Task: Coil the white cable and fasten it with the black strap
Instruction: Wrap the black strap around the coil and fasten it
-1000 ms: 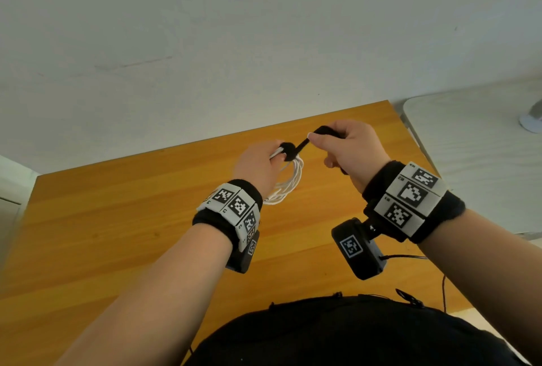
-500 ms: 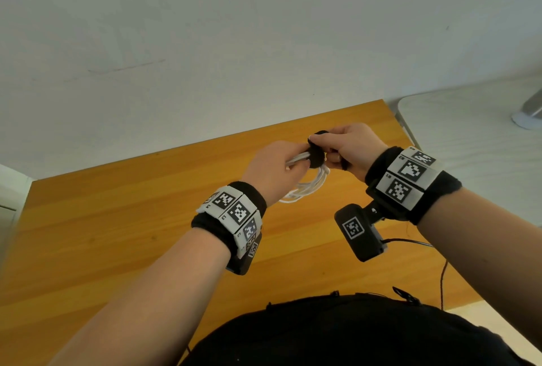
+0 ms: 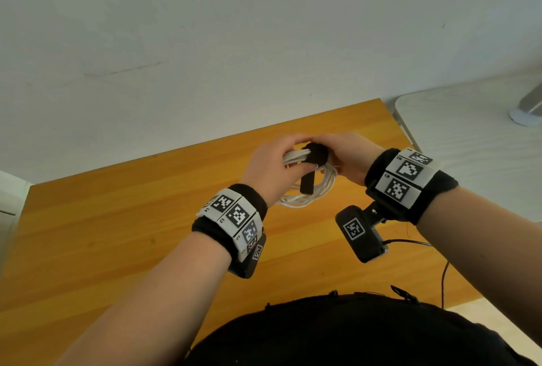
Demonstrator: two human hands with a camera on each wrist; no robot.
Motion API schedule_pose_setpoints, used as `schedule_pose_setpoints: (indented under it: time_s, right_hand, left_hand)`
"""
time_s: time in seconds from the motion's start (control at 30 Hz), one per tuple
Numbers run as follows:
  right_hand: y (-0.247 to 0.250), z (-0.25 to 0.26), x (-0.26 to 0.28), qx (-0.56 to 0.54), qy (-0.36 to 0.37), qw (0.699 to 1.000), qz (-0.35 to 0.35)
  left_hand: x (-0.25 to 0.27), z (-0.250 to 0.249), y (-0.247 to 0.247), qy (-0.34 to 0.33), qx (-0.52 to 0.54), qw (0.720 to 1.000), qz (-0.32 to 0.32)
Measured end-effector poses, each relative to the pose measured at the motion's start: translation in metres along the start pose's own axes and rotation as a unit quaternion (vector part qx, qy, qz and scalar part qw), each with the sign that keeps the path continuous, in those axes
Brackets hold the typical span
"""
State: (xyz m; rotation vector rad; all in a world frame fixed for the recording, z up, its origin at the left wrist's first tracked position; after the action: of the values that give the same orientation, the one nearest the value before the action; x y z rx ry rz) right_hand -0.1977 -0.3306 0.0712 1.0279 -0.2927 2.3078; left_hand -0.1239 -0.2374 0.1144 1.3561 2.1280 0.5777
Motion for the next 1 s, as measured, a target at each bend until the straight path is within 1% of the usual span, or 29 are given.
schedule_pose_setpoints:
  time_s: [0.1, 0.17, 0.2, 0.23, 0.27, 0.3, 0.33, 0.43, 0.53, 0.6, 0.67, 0.73, 0.8, 0.9, 1.0]
  right_hand:
    - [0.004, 0.0, -0.001, 0.004, 0.021, 1.0, -0.022]
    - [0.011, -0.002, -0.003, -0.008, 0.028, 0.998, -0.05]
    - [0.015, -0.001, -0.002, 0.006, 0.049, 0.996, -0.08]
    - [0.02, 0.002, 0.001, 0.029, 0.075, 0.989, -0.124]
    - [0.025, 0.005, 0.008, 0.051, 0.103, 0.978, -0.173]
    - [0.026, 0.006, 0.014, 0.07, 0.123, 0.969, -0.201]
    - [0.023, 0.006, 0.018, 0.092, 0.139, 0.965, -0.201]
    - [0.001, -0.001, 0.02, 0.162, 0.153, 0.965, -0.137]
    - [-0.013, -0.009, 0.015, 0.175, 0.147, 0.969, -0.099]
    - [-0.022, -0.009, 0.015, 0.171, 0.161, 0.969, -0.082]
    - [-0.025, -0.008, 0.017, 0.146, 0.168, 0.971, -0.085]
    - [-0.022, -0.006, 0.02, 0.124, 0.164, 0.973, -0.104]
    - [-0.018, -0.005, 0.02, 0.126, 0.155, 0.972, -0.121]
    - [-0.016, -0.005, 0.02, 0.184, 0.14, 0.964, -0.129]
    - [-0.019, -0.012, 0.018, 0.258, 0.116, 0.951, -0.121]
  left_hand:
    - [0.0, 0.001, -0.003, -0.001, 0.005, 1.0, 0.009]
    - [0.001, 0.007, -0.002, 0.012, 0.003, 1.0, -0.007]
    - [0.0, 0.012, 0.001, 0.021, 0.001, 1.0, -0.021]
    - [0.0, 0.017, 0.004, 0.031, -0.002, 0.999, -0.035]
    - [0.0, 0.021, 0.007, 0.04, -0.006, 0.998, -0.05]
    - [-0.001, 0.025, 0.01, 0.047, -0.01, 0.997, -0.063]
    - [-0.001, 0.027, 0.012, 0.051, -0.013, 0.996, -0.073]
    - [-0.003, 0.031, 0.014, 0.058, -0.013, 0.994, -0.094]
    - [-0.003, 0.037, 0.014, 0.077, -0.013, 0.992, -0.102]
    - [-0.003, 0.041, 0.014, 0.092, -0.001, 0.99, -0.108]
    - [-0.002, 0.042, 0.013, 0.101, 0.004, 0.989, -0.11]
    - [-0.002, 0.04, 0.013, 0.098, -0.005, 0.99, -0.105]
    - [-0.001, 0.039, 0.013, 0.096, -0.006, 0.99, -0.104]
    - [0.0, 0.039, 0.013, 0.102, 0.003, 0.99, -0.102]
    - [0.001, 0.047, 0.014, 0.144, 0.029, 0.981, -0.125]
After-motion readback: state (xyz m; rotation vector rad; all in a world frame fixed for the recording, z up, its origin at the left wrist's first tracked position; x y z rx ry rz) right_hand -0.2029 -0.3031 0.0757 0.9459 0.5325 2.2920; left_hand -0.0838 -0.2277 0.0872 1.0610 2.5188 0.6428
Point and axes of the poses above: each hand's wrist, its own x-axis away from the middle knuckle, its own y-axis out of the back of the hand, z = x × y, the point moved 8 cm from there along -x, towards the middle knuckle, and after that the axes turned 13 degrees about -y, right-handed, at the moved point
